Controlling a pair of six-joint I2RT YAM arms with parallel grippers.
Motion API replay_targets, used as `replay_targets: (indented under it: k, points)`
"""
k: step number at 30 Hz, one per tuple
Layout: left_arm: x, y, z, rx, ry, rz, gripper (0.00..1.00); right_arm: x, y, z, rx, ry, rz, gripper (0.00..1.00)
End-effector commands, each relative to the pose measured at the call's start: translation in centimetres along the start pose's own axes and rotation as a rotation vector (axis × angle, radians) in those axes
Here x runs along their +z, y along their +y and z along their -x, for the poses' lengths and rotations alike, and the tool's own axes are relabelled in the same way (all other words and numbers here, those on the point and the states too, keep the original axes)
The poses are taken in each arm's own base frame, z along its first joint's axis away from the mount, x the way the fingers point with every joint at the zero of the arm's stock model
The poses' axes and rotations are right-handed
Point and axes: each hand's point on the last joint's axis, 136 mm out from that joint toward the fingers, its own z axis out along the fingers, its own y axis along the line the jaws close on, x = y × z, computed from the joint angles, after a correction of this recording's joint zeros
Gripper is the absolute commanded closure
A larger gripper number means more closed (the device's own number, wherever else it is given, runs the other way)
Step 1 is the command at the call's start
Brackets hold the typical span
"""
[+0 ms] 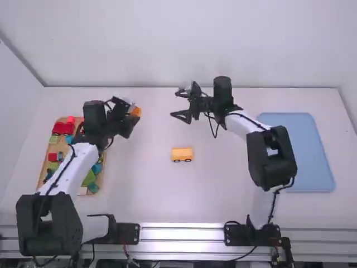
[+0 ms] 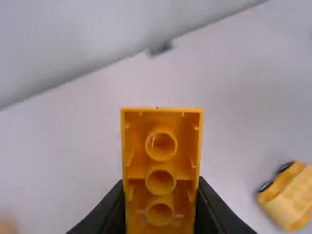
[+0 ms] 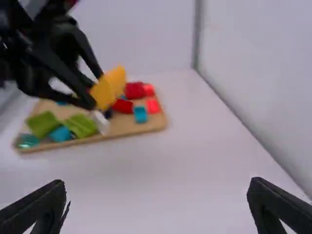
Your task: Assemble lego blocks to make yellow taxi
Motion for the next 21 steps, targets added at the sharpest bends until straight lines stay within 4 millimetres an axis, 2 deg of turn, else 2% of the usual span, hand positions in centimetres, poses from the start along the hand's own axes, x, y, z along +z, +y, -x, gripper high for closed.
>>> replay_targets:
  k: [1, 4, 7, 12, 16, 21]
  points:
    - [0.1, -4.8, 1.4, 0.037, -0.115, -0.218, 0.81, -0.1, 3.9, 2.3, -0.002, -0.108, 0.341, 0.02]
    - [0.7, -7.1, 2.5, 0.041, -0.208, -0.346, 0.84, 0.8, 3.2, 2.3, 0.063, -0.101, 0.381, 0.03]
    - [1.0, -8.4, 3.1, 0.093, -0.289, -0.453, 0.85, 1.6, 3.6, 2.3, 0.08, -0.096, 0.4, 0.06]
    - [2.4, -8.2, 3.6, 0.06, -0.355, -0.513, 0.87, 2.5, 4.4, 2.4, 0.071, -0.095, 0.425, 0.09]
    - [2.8, -9.2, 3.5, 0.129, -0.419, -0.617, 0.9, 2.5, 4.4, 2.7, 0.07, -0.096, 0.425, 0.19]
    - [4.0, -8.7, 3.5, 0.087, -0.418, -0.623, 0.94, 2.4, 4.3, 3.0, 0.084, -0.092, 0.425, 0.4]
